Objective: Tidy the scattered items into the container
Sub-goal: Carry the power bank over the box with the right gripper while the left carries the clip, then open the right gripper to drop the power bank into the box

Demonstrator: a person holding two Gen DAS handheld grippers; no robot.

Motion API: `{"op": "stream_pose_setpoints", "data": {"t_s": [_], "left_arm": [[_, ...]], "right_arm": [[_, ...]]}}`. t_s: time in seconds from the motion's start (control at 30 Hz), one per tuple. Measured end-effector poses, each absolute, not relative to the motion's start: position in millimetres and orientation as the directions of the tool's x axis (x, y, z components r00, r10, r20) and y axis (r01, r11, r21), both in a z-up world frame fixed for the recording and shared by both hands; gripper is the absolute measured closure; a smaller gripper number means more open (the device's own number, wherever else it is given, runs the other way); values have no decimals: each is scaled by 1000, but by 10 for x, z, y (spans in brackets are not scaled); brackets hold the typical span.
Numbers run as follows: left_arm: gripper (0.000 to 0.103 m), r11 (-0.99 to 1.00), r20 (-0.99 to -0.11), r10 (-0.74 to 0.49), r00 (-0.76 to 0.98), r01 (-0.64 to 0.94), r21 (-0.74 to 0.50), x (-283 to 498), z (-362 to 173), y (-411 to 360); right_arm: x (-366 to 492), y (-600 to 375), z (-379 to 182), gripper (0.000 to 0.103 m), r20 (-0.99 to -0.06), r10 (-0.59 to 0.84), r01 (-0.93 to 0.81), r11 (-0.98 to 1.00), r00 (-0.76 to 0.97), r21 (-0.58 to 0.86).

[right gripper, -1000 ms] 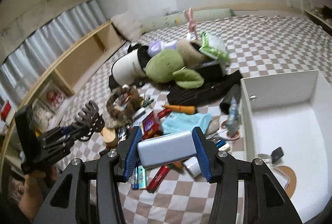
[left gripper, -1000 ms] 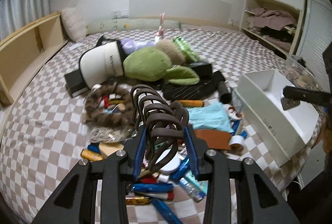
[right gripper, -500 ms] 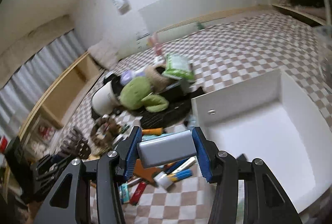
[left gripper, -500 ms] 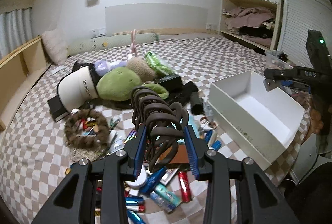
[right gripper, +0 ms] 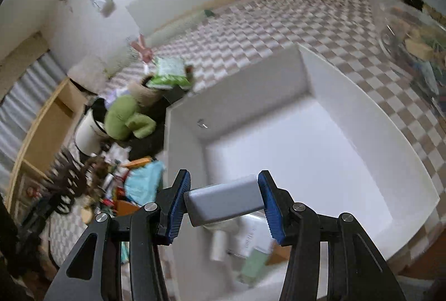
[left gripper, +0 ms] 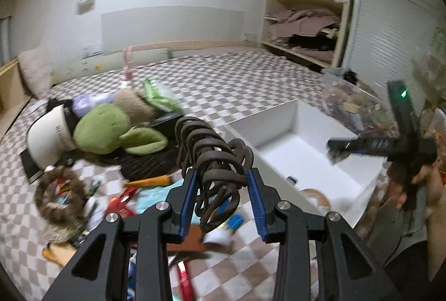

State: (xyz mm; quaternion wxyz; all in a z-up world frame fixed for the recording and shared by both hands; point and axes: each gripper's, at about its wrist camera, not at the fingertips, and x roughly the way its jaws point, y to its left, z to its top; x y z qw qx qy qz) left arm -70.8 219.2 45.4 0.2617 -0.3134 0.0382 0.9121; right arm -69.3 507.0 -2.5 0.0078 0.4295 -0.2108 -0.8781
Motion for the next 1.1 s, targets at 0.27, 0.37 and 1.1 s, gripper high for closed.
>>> {"op": "stream_pose_setpoints", "data": {"t_s": [0.27,0.37,1.1], "left_arm": [[67,-786,-595,530,-604,-614,-77,-644,453,2844],[67,-768,-602,545,-584,-636,-78,-625,422,3012],[67,-726,-626,574,-527,-681,-93,-699,258,3488]], "right_arm": [[-666,5065,-279,52,-827,-210,-164,-927,-522,338],[-657,5010,-319,52,-842,-214,-142,-936,-495,322],[-629,5045,-490,32,-914,-114,-112,-979,-390,170]]}}
